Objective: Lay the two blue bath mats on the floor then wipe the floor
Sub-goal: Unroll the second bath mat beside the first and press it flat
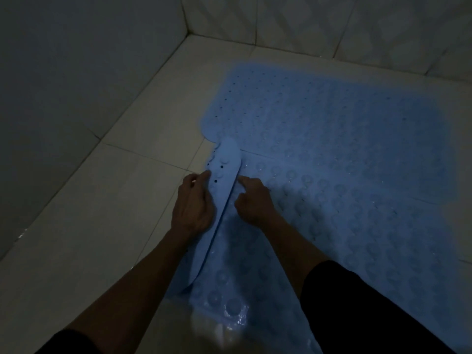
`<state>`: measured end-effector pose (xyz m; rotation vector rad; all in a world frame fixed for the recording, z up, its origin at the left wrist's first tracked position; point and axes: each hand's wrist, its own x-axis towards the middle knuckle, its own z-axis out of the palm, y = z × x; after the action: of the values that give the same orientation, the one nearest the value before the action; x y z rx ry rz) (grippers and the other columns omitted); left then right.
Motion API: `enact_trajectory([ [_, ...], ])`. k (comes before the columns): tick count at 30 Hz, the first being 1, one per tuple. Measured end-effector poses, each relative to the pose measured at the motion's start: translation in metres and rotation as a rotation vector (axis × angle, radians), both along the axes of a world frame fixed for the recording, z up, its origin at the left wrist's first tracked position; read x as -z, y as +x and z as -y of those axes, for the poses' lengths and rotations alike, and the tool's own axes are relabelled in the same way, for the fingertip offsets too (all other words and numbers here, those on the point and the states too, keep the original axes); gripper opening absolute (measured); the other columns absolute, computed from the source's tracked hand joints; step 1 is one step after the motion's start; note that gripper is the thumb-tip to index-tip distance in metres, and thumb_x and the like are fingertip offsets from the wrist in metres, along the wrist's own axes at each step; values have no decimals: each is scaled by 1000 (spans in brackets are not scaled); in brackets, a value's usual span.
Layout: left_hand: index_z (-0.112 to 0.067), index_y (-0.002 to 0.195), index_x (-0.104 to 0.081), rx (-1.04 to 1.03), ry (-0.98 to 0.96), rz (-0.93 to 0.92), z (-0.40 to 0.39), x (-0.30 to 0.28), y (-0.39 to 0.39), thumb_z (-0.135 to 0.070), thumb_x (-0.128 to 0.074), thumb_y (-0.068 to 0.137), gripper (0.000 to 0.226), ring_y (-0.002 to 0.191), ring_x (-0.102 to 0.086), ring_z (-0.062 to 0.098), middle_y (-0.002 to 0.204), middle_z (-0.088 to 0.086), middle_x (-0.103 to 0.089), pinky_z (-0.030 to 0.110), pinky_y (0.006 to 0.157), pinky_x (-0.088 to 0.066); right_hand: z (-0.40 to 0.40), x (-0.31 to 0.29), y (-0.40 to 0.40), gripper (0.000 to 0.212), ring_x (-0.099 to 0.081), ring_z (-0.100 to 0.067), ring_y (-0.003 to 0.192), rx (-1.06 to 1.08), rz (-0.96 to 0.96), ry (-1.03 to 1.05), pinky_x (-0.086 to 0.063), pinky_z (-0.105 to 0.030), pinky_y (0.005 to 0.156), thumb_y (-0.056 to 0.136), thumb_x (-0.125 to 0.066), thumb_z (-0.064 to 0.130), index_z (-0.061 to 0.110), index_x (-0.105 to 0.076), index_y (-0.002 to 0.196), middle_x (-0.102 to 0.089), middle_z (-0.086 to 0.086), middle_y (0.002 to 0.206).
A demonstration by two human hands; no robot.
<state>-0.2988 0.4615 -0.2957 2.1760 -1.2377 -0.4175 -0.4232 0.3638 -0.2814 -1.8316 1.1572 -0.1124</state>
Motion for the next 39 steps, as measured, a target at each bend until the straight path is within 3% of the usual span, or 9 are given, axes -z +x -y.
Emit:
enact_trajectory([
  [3,-25,156,-21,-16,191,6,0,1,1,-69,-34,92,78,128,-45,31,148,9,-40,54,102,-44,-1,7,4,53,-38,-36,130,-81,-111,-87,-32,-38,108,90,-52,14,13,-42,143,-41,-16,143],
  [5,-28,158,-7,-4,326,85,1,3,12,-80,-32,87,91,134,-39,30,155,5,-32,57,106,-38,-1,10,6,60,-29,-34,134,-110,-176,-140,-31,-40,108,92,-52,19,15,-32,148,-32,-11,148],
  [12,-22,159,-8,-94,367,287,7,-5,68,-39,-36,104,64,141,-29,35,160,15,-22,59,109,-28,-3,16,9,59,-22,-30,134,-150,-324,-365,-28,-46,105,85,-54,29,23,-38,142,-27,-4,149],
  [17,-4,142,-49,166,425,783,12,-3,86,-21,-46,96,49,136,-39,39,144,21,-48,62,114,-20,3,24,8,63,-13,-31,142,-123,-318,-416,-21,-52,111,83,-53,38,26,-35,143,-19,-5,157],
  [19,-13,153,-32,195,496,659,16,5,80,-36,-33,97,61,140,-33,38,149,21,-40,61,115,-18,8,31,4,71,-2,-30,147,-122,-327,-385,-11,-58,114,86,-51,47,30,-24,149,-8,-4,162],
  [22,-36,158,5,160,580,321,23,32,66,-69,-14,95,73,152,9,35,166,11,9,60,118,1,16,44,-5,77,16,-27,148,-135,-385,-342,3,-62,114,87,-37,67,43,-3,152,10,6,163],
  [24,-42,154,15,129,570,271,22,46,61,-78,-10,90,78,149,25,32,163,6,25,60,118,11,16,52,-12,76,24,-24,147,-165,-412,-345,10,-62,114,87,-24,75,47,8,150,18,10,161],
  [35,-51,150,19,87,499,294,20,55,61,-87,0,82,79,149,26,28,163,0,25,59,118,12,-2,60,-22,71,28,-21,145,-125,-385,-413,13,-60,114,89,-14,74,48,14,149,25,12,159],
  [39,-53,151,13,100,433,349,21,54,54,-82,-2,87,72,151,19,32,166,-4,15,66,116,9,5,54,-22,73,12,-26,149,-122,-379,-423,3,-60,115,89,-21,74,45,2,152,9,6,164],
])
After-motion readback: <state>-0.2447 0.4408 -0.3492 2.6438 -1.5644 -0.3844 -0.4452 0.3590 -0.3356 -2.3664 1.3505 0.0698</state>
